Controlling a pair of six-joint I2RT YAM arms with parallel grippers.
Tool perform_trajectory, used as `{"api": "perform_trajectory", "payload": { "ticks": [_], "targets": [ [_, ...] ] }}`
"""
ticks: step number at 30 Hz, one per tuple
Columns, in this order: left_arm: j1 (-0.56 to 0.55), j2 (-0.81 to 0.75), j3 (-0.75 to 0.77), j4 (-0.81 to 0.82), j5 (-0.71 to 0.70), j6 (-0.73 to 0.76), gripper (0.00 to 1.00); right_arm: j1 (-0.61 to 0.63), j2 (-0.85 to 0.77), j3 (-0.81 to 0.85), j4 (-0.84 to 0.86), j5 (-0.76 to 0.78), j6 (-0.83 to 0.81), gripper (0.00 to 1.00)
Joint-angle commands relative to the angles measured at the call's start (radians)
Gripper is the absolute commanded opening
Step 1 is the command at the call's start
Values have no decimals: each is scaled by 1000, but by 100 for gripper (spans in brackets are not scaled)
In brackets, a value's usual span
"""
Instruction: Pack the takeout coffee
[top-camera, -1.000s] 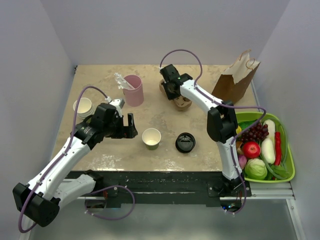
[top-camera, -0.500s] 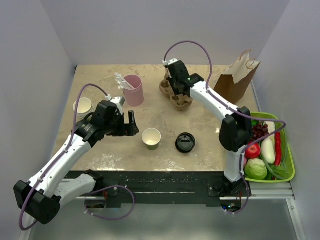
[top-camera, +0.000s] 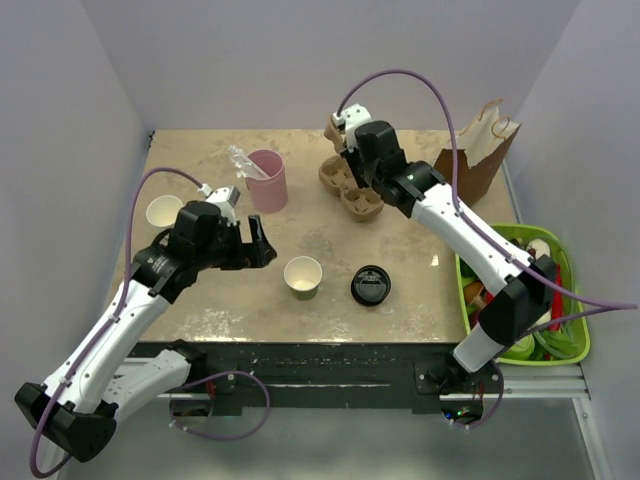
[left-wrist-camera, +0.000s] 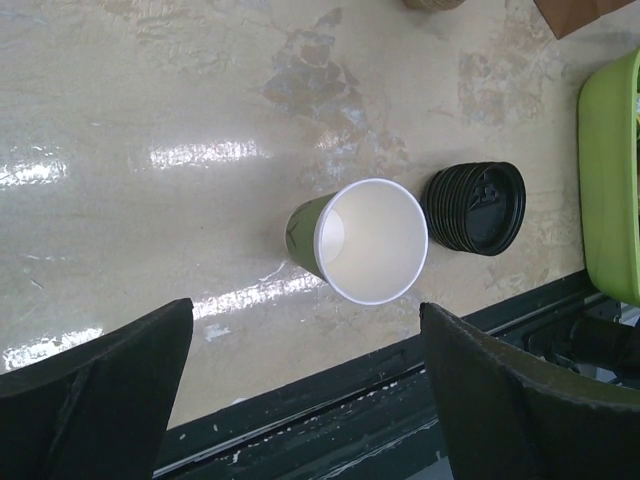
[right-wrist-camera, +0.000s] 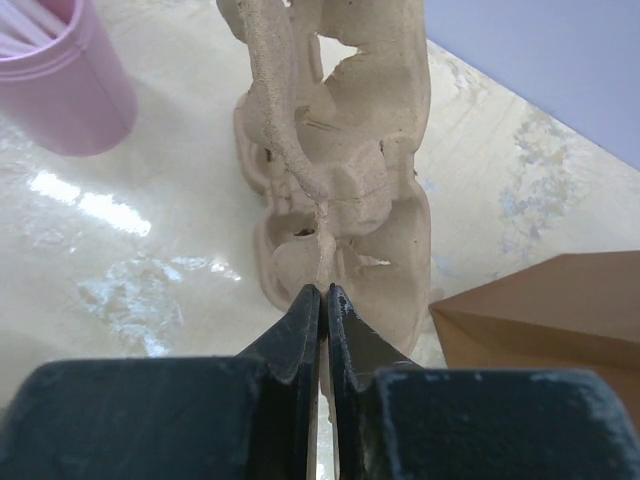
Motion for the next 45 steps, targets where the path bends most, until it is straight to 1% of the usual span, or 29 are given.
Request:
{"api": "perform_trajectory", "payload": {
  "ticks": [1, 4, 5, 7, 8, 11, 16, 18, 21, 23, 25, 26, 28, 29, 32, 33, 34, 36, 37, 38, 39, 40, 41, 43, 44, 45],
  "targets": [
    [-3, -43, 26, -29, -17, -30, 100, 91, -75, -59, 9, 12, 30, 0],
    [-3, -54, 18, -42, -25, -33, 100, 155, -92, -110, 17, 19, 43, 0],
    [-3, -56, 18, -46, -27, -34, 100, 196, -89, -133, 18, 27, 46, 0],
    [-2, -71, 10, -62, -36, -40, 100, 244, -70, -157, 14, 61, 57, 0],
    [-3, -77, 7, -65, -40, -40, 100, 290, -61, -183, 17, 71, 62, 0],
    [-3, -105, -16, -71, -57, -50, 100, 338, -7, -222, 49, 107, 95, 0],
    [-3, -120, -42, -94, -62, -62, 100, 358, 130, -214, 84, 160, 181, 0],
    [-3, -128, -55, -106, -74, -65, 100, 364, 158, -210, 103, 180, 198, 0],
    [-3, -151, -66, -117, -76, -74, 100, 373, 217, -208, 115, 199, 217, 3],
    [-3, -157, -66, -123, -76, -76, 100, 379, 258, -199, 103, 199, 244, 7],
    [-3, -161, -68, -131, -100, -77, 100, 387, 278, -188, 88, 188, 267, 14],
    [-3, -163, -66, -132, -100, -77, 100, 390, 284, -188, 78, 191, 295, 25],
    [-3, -164, -63, -138, -102, -77, 100, 401, 270, -187, 71, 191, 312, 39],
    [-3, -166, -60, -140, -100, -77, 100, 402, 251, -184, 58, 191, 338, 48],
    [-2, -167, -52, -143, -100, -74, 100, 402, 197, -167, 20, 186, 413, 56],
    [-3, -168, -51, -142, -99, -73, 100, 402, 157, -161, 9, 187, 434, 61],
    [-3, -168, -51, -139, -99, -73, 100, 402, 142, -150, -9, 202, 459, 64],
    [-3, -164, -51, -135, -94, -67, 100, 402, 88, -136, -86, 239, 554, 69],
    [-3, -164, -51, -134, -94, -65, 100, 402, 68, -139, -116, 274, 595, 69],
    [-3, -163, -51, -132, -93, -63, 100, 402, 48, -148, -186, 294, 697, 70],
    [-3, -158, -51, -129, -93, -57, 100, 402, 27, -165, -214, 297, 742, 70],
    [-3, -157, -51, -128, -94, -54, 100, 402, -18, -211, -240, 306, 793, 70],
    [-3, -155, -51, -126, -96, -53, 100, 402, -36, -236, -286, 321, 888, 70],
    [-3, -146, -51, -119, -96, -43, 100, 402, -84, -292, -314, 309, 948, 69],
    [-3, -143, -51, -114, -96, -40, 100, 402, -98, -308, -349, 279, 1009, 68],
    [-3, -134, -52, -109, -93, -33, 100, 402, -110, -323, -357, 260, 1031, 66]
  ]
}}
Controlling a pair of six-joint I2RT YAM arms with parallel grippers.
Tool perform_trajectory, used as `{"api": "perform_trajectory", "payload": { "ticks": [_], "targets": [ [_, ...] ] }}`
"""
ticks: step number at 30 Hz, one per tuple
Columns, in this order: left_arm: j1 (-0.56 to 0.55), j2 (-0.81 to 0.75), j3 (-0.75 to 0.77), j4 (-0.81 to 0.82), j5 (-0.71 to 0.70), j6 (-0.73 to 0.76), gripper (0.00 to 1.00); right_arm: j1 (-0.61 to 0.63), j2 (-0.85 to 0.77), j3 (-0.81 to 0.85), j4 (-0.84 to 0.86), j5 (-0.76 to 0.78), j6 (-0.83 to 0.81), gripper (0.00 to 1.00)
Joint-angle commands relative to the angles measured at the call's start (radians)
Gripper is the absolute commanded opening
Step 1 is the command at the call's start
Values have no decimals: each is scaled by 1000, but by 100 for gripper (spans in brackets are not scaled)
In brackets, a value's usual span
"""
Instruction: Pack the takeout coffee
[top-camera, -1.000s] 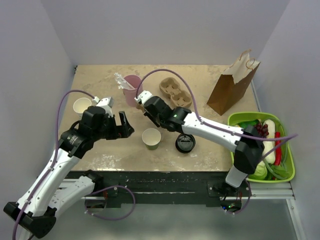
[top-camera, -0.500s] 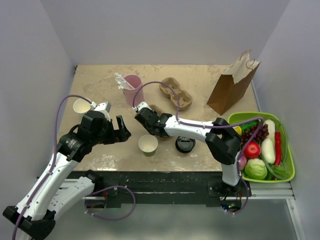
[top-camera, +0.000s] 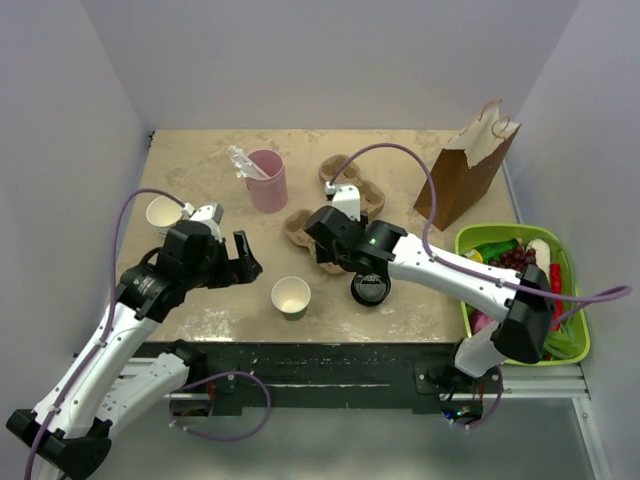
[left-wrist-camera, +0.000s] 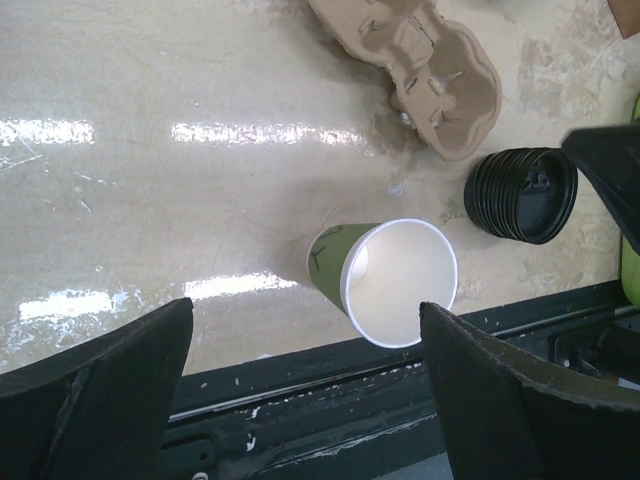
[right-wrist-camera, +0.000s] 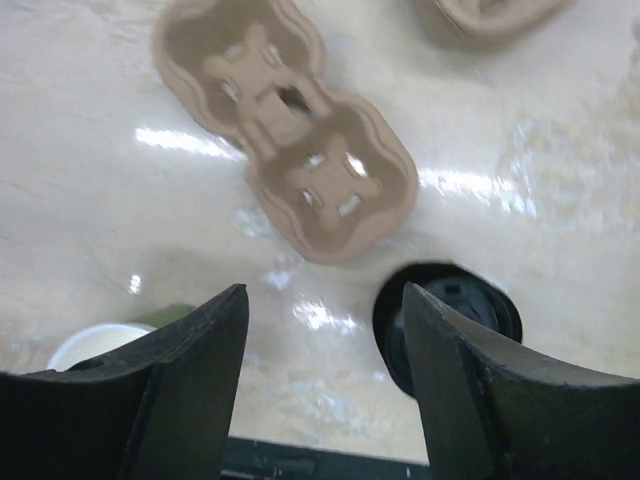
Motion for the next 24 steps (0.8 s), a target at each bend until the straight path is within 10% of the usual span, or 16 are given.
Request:
{"api": "perform_trajectory", "payload": {
  "ticks": [1, 13, 24],
  "targets": [
    [-3, 18, 10, 34, 2, 34, 100, 1, -69, -110, -168, -4, 288, 62],
    [-3, 63, -16, 92, 42, 62, 100, 1, -22, -172, -141, -35, 354, 33],
    [-3, 55, -22, 90, 42, 61, 100, 1, 78, -139, -172, -18, 370, 26]
  ]
}}
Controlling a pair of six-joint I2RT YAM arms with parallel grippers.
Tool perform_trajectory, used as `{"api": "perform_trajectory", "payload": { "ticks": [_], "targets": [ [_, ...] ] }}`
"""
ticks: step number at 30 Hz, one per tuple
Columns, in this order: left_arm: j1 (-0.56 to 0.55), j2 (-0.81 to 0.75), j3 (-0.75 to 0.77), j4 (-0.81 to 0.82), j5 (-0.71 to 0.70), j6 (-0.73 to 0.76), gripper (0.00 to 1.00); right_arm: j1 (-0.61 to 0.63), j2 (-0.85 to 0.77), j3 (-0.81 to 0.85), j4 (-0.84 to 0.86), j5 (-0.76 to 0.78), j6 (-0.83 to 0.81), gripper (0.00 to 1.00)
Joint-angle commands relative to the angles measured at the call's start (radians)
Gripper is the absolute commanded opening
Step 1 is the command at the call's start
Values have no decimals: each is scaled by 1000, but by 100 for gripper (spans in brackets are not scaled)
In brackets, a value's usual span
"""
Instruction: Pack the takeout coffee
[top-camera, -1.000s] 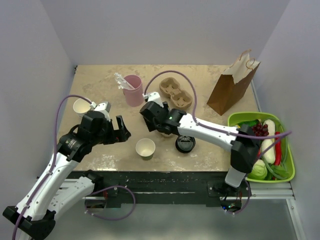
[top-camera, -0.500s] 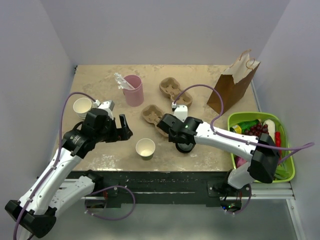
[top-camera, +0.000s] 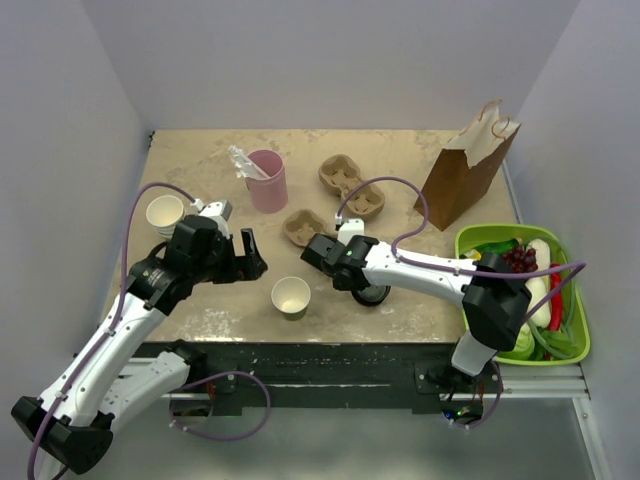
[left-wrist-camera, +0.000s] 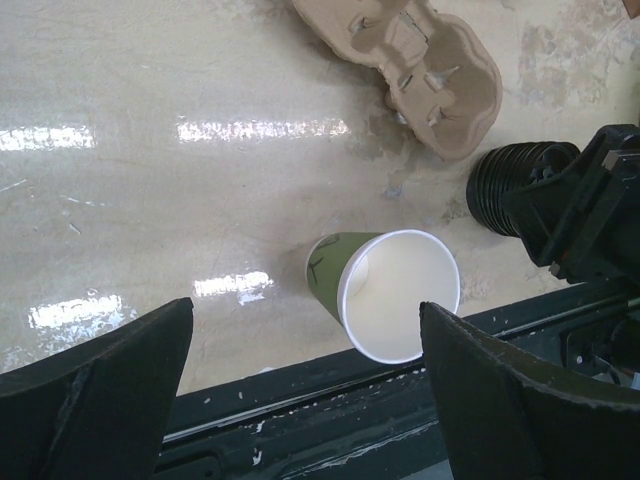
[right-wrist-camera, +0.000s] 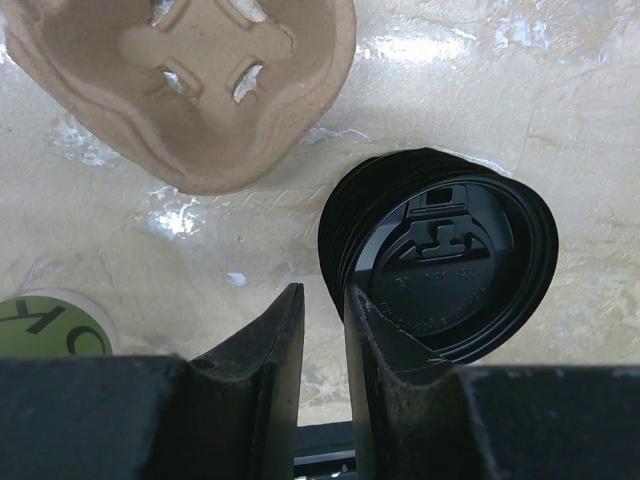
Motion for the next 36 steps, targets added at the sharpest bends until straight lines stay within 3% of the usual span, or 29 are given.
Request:
{"api": "perform_trajectory", "payload": {
  "ticks": [1, 36],
  "targets": [
    [-3, -9, -15, 31, 14, 14, 100, 1, -13, 36, -19, 31, 45, 25],
    [-3, -9, -31, 50, 30, 8, 100, 0, -53, 4, -35, 48, 76, 15]
  ]
}}
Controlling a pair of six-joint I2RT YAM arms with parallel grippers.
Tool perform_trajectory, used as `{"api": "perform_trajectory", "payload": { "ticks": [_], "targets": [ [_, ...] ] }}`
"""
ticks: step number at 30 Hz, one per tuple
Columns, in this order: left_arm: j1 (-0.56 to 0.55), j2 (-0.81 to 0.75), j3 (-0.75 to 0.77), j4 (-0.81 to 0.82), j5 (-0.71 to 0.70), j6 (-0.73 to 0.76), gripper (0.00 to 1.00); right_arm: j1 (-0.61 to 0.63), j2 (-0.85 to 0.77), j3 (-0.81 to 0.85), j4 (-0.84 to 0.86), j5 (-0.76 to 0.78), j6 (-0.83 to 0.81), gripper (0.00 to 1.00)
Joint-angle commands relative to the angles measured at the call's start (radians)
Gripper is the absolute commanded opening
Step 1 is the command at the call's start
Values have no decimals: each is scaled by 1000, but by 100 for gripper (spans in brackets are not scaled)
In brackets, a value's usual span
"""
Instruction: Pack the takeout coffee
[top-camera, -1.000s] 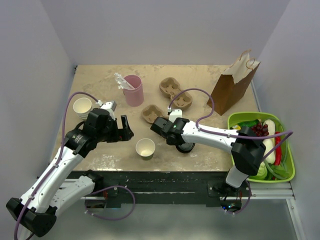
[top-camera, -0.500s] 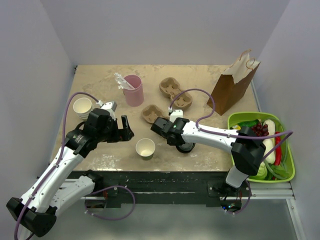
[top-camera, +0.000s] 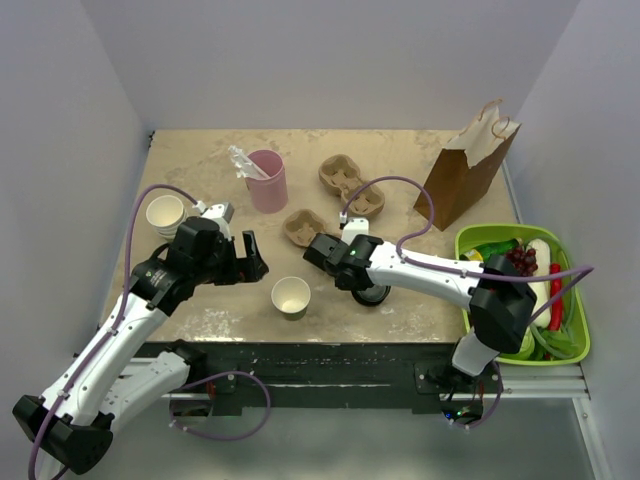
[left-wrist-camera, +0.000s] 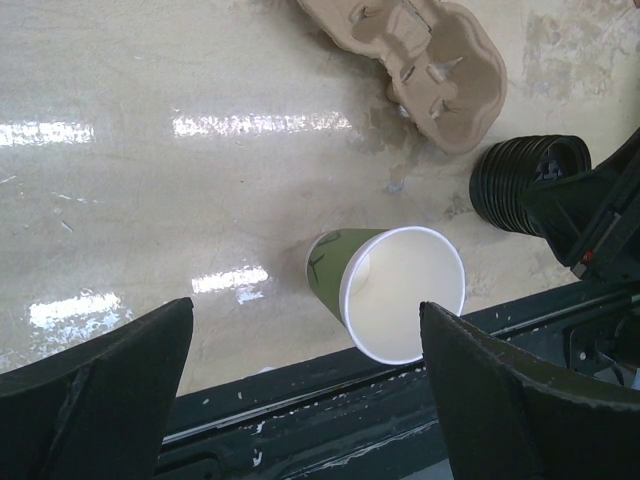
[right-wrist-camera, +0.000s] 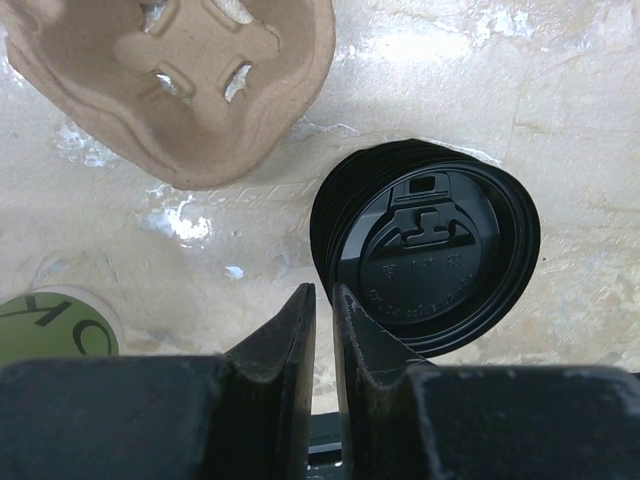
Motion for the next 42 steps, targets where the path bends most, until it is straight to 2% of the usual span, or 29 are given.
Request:
{"api": "perform_trajectory", "payload": {
  "ticks": [1, 13, 27, 42],
  "targets": [
    [-3, -8, 0, 31, 16, 8, 100, -1, -26, 5, -16, 49, 35, 15],
    [-2, -8, 8, 22, 15, 8, 100, -10, -13, 15, -13, 73, 35, 16],
    [-3, 2, 19, 23, 19, 5, 100, -59, 3, 9, 73, 36, -19, 16],
    [-3, 2, 32, 17, 19, 11, 100, -63, 21, 10, 47, 36, 9, 15]
  ]
}}
